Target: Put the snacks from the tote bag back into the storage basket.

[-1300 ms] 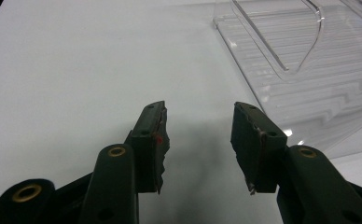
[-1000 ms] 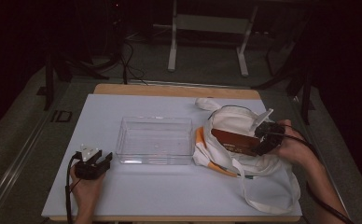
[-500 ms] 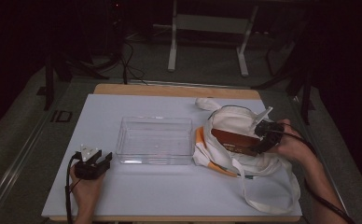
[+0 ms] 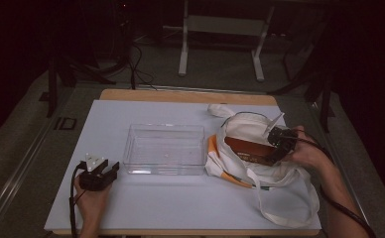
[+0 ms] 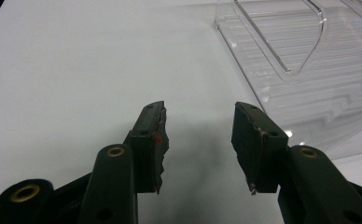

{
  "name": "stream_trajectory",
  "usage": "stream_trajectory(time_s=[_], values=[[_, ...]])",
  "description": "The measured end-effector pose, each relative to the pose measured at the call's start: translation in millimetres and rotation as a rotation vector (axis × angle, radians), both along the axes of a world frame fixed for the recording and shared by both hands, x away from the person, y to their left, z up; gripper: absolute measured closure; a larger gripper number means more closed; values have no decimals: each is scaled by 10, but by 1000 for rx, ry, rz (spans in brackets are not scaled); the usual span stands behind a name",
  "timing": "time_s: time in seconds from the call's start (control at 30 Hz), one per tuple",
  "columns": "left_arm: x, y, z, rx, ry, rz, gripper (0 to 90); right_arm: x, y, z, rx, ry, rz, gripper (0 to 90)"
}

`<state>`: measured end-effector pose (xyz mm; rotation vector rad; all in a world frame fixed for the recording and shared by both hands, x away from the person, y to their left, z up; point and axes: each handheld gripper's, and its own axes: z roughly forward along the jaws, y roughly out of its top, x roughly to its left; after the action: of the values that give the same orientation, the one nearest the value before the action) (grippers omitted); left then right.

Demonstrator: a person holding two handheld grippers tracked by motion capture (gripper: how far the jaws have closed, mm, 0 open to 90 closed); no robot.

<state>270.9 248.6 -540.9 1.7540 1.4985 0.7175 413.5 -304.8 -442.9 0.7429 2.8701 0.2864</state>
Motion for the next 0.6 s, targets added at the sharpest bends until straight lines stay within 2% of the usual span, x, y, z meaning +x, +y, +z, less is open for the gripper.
stream_trajectory(time_s=[0.17,0.27,0.33,0.47,0.53,0.6], values=[[0,2,0,-3,1,0,551,51,20,-76,-33,30,5,245],[1,2,0,-4,1,0,551,62,39,-131,-55,68,12,256],[0,3,0,-5,0,0,551,70,47,-158,-72,72,16,265],[0,4,0,-5,0,0,550,65,60,-157,-77,94,37,376],[1,3,0,-4,1,0,551,42,82,-119,-70,102,61,401],[1,3,0,-3,1,1,551,15,126,-89,-84,106,76,412]])
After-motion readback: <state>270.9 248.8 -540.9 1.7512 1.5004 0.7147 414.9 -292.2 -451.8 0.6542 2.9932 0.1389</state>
